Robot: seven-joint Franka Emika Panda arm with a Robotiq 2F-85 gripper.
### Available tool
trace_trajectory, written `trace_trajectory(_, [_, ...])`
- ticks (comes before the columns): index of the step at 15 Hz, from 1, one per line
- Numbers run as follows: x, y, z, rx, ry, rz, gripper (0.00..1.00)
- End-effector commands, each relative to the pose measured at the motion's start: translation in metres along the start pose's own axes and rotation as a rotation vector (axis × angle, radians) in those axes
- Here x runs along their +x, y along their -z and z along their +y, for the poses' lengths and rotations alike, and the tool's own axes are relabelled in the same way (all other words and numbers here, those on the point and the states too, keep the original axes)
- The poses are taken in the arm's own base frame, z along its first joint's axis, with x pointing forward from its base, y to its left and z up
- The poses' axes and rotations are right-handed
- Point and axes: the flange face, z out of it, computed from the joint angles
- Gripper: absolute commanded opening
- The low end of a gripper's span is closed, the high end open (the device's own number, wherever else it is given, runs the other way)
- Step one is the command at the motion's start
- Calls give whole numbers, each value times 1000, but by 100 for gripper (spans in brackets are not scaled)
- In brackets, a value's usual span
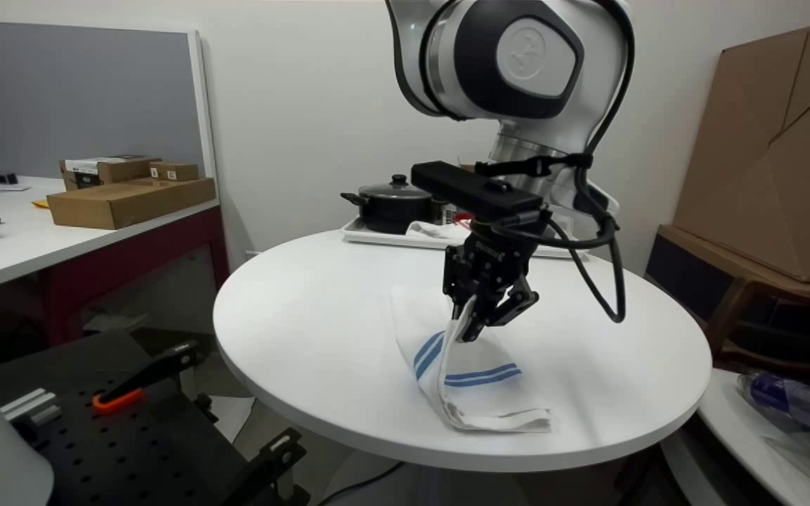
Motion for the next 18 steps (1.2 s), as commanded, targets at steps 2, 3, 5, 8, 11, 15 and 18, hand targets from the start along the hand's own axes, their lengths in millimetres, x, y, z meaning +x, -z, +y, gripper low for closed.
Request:
trace_trajectory(2, [-1,4,13,-46,-40,-16,49])
trace_trajectory(3, [-1,5,16,-51,-46,-14,57])
trace_trajectory(5, [-2,8,21,-58,-62,-10,72])
trace_trajectory(8, [-2,13,23,-59,-79,1,93])
trace_trajectory(11, [-7,34,3,22,-43,6,100])
trace_trajectory(15, [-27,91,-34,116,45,83,100])
trace_trajectory(18, [-41,121,-30,135,26,109,100])
